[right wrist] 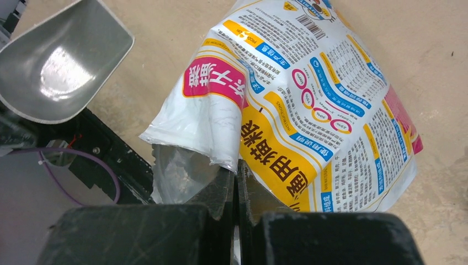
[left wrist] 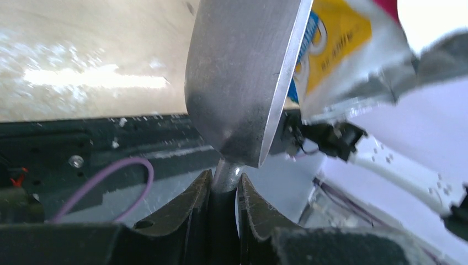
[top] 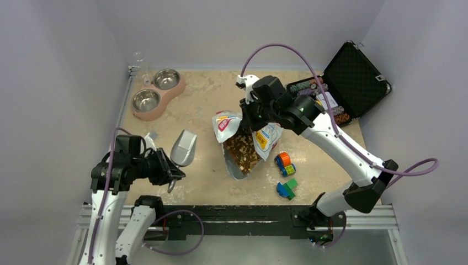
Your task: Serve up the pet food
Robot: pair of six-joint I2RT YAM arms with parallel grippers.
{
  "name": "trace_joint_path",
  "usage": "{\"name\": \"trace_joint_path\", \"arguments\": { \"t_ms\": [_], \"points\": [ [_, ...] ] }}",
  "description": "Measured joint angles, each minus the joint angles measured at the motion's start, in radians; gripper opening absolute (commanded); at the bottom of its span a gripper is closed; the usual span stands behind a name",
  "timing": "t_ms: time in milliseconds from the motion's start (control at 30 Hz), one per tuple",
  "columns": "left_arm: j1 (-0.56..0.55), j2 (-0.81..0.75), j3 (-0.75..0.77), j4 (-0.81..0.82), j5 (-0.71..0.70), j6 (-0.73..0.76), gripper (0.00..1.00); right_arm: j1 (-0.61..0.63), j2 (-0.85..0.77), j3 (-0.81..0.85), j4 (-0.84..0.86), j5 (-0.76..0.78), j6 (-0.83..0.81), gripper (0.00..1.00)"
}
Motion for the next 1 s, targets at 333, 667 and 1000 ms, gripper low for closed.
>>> {"name": "trace_joint_path", "arguments": {
  "t_ms": [333, 667, 1000],
  "points": [
    [-0.129, -0.029, 0.091, -0.095, 0.181, -0.021, 0.0, -0.002, 0.141, 0.206, -0.068, 0.062, -0.003, 0.0],
    [-0.399, 0.145, 0.328, -0.07, 0.096, -0.117, 0.0, -0.014, 0.266, 0.383, -0.103, 0.14, -0.003, 0.0],
    [-0.679, 0.423, 0.34, -0.007, -0.138, -0.406, 0.0, 0.039, 0.149, 0.211, -0.034, 0.14, -0.019, 0.0]
  ]
}}
